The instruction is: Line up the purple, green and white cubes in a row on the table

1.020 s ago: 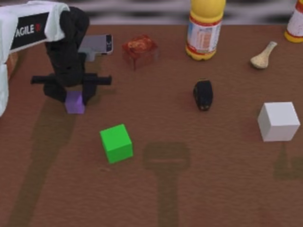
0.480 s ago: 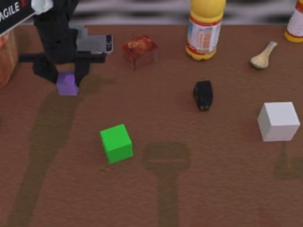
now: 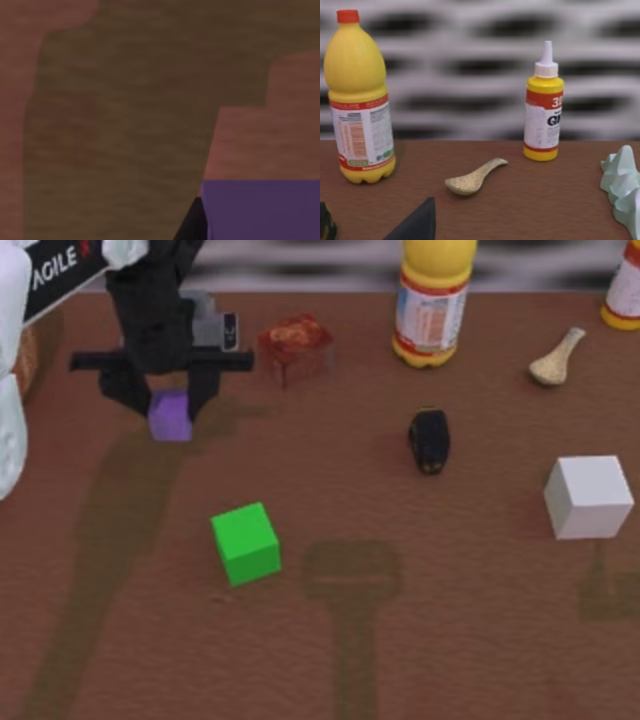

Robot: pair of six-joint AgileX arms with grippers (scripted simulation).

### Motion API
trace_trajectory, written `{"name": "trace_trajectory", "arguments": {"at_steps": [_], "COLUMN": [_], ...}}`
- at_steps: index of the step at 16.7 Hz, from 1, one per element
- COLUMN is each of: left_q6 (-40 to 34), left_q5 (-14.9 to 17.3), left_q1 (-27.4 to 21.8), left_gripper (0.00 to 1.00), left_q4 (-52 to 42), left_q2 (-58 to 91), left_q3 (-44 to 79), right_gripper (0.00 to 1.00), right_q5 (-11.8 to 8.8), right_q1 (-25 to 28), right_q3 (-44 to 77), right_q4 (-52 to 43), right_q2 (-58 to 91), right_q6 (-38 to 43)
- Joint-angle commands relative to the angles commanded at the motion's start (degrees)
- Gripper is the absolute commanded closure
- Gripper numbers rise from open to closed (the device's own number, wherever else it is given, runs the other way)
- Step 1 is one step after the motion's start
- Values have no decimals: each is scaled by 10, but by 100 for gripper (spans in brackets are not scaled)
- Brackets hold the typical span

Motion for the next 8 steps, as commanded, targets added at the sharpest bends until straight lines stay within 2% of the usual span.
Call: {"name": "trace_trajectory", "arguments": {"at_steps": [3, 8], "left_q6": [-91, -286], "left_q5": [-2, -5], "left_q1": [-86, -268], "left_gripper": [100, 100], "left_q4": [-30, -86], "left_q2": [24, 63], "left_q3": [50, 138], "right_gripper": [0, 0], "right_q5": [0, 0], "right_q1": [0, 0], "right_q3": [0, 0], "right_q4": [0, 0], "right_q2": [0, 0], "right_q6": [0, 0]}}
